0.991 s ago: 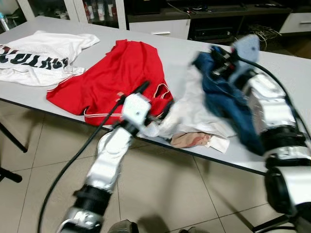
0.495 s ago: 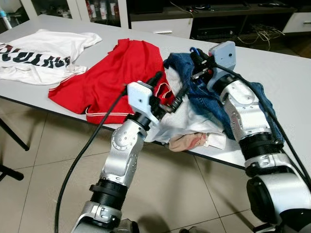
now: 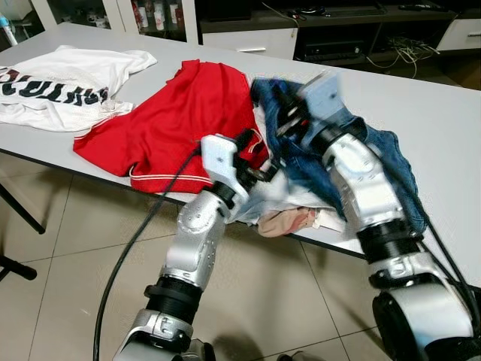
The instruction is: Hang hanger
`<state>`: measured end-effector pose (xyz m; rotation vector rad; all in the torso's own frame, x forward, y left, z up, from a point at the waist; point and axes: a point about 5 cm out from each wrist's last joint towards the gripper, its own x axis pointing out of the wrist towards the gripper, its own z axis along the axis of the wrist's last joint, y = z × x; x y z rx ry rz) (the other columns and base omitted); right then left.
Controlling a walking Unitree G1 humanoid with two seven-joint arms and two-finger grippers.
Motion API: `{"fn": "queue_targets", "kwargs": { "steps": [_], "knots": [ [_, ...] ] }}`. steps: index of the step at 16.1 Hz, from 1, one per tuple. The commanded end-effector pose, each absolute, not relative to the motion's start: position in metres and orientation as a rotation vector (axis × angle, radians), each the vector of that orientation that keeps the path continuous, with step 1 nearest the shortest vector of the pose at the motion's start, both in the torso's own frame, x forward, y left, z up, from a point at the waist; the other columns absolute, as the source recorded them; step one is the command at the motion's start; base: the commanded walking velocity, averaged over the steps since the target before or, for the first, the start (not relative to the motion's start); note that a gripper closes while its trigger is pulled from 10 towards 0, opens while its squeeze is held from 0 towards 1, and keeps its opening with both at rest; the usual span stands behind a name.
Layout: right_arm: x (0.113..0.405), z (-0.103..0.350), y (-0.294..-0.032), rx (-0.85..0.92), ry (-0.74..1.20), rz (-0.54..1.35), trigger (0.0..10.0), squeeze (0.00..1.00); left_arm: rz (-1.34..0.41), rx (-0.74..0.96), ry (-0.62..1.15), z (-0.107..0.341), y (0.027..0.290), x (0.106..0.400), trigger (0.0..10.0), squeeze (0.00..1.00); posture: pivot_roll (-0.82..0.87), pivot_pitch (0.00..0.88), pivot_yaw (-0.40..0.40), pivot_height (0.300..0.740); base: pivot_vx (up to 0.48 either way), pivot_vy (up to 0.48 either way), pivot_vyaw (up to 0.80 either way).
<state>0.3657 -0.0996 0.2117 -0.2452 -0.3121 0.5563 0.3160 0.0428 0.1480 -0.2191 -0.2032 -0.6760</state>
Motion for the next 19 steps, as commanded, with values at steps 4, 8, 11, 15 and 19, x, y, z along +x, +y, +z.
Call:
{"fn": "queue_targets", "kwargs": {
  "steps": [4, 8, 11, 15, 19],
  "knots": [
    [0.358, 0.224, -0.091, -0.263, -0.384, 0.590, 0.0, 0.00, -0.739, -0.132, -0.210, 0.148, 0.032, 0.316, 10.0, 0.00, -0.04, 0.000, 0.009, 0.740, 0.000, 0.000, 0.00],
    [0.356, 0.229, -0.091, -0.244, -0.399, 0.587, 0.0, 0.00, -0.694, -0.116, -0.154, 0.141, 0.033, 0.324, 4.3, 0.00, -0.04, 0.000, 0.009, 0.740, 0.000, 0.000, 0.00],
    [0.355, 0.232, -0.093, -0.231, -0.408, 0.591, 0.0, 0.00, -0.679, -0.146, -0.177, 0.145, 0.036, 0.328, 0.0, 0.00, -0.04, 0.000, 0.003, 0.740, 0.000, 0.000, 0.00],
    [0.360, 0.240, -0.100, -0.183, -0.416, 0.518, 0.0, 0.00, -0.711, -0.177, -0.200, 0.145, 0.033, 0.323, 0.0, 0.00, -0.04, 0.000, -0.001, 0.740, 0.000, 0.000, 0.00],
    [0.365, 0.244, -0.110, -0.129, -0.422, 0.433, 0.0, 0.00, -0.732, -0.182, -0.221, 0.145, 0.033, 0.320, 0.0, 0.00, -0.03, 0.000, 0.001, 0.740, 0.000, 0.000, 0.00]
  ]
}}
